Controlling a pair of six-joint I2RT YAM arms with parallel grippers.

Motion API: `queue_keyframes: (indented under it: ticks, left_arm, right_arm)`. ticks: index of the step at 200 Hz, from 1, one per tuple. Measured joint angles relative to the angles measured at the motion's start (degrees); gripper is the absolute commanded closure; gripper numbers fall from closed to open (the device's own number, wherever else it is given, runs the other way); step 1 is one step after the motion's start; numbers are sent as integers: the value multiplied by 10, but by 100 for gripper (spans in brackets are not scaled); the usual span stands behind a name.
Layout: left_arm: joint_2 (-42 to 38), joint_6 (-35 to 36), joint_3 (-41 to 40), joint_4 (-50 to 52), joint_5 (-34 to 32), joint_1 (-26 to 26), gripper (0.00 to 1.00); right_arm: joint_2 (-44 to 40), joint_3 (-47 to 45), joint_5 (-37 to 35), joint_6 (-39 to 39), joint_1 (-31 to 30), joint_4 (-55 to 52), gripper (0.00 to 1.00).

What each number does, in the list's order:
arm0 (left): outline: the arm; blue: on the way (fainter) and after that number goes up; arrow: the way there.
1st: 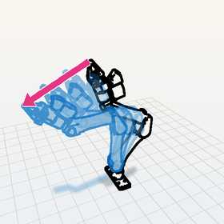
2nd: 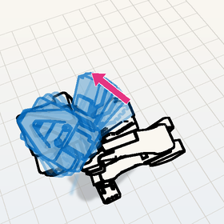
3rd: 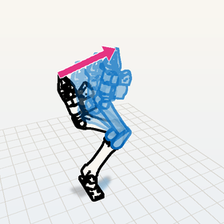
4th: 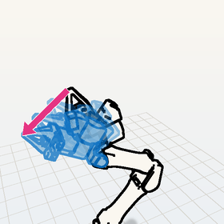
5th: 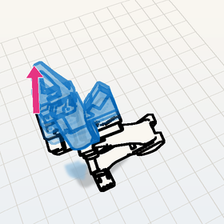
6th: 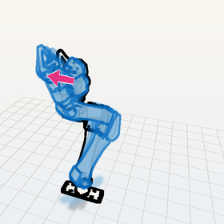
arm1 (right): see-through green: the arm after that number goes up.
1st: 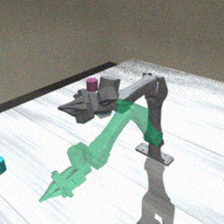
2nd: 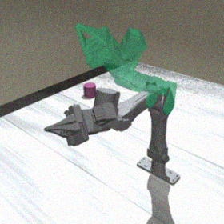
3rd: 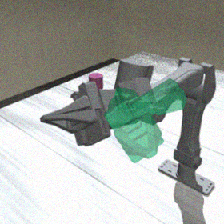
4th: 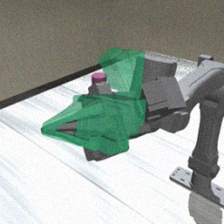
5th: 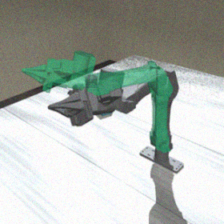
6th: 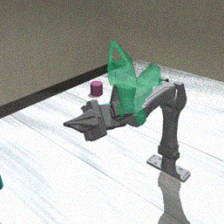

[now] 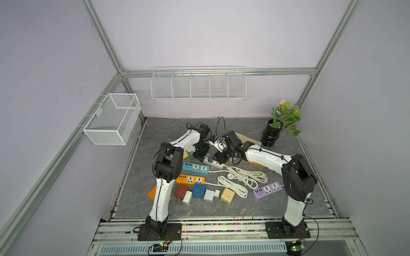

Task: Pull the plug off the socket
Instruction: Remove the plug from the socket.

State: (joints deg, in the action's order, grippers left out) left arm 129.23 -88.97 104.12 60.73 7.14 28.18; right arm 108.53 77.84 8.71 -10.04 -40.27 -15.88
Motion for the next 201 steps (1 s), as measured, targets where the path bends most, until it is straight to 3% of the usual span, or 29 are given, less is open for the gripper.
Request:
queue_keyframes:
  ticks: [67, 101, 156, 201]
  left_arm:
    - [6, 10, 10, 9, 3, -1, 100]
    - [6, 12, 10, 9, 4, -1, 100]
    - [6, 14, 10, 7, 8, -9, 100]
    - [6, 16, 10, 7, 6, -9, 100]
  right_arm:
    - [42, 11, 3, -12, -15, 7, 36]
    - [67, 37, 3, -21, -17, 7, 44]
    - [78, 57, 3, -31, -22, -3, 70]
    - [78, 57, 3, -31, -22, -5, 77]
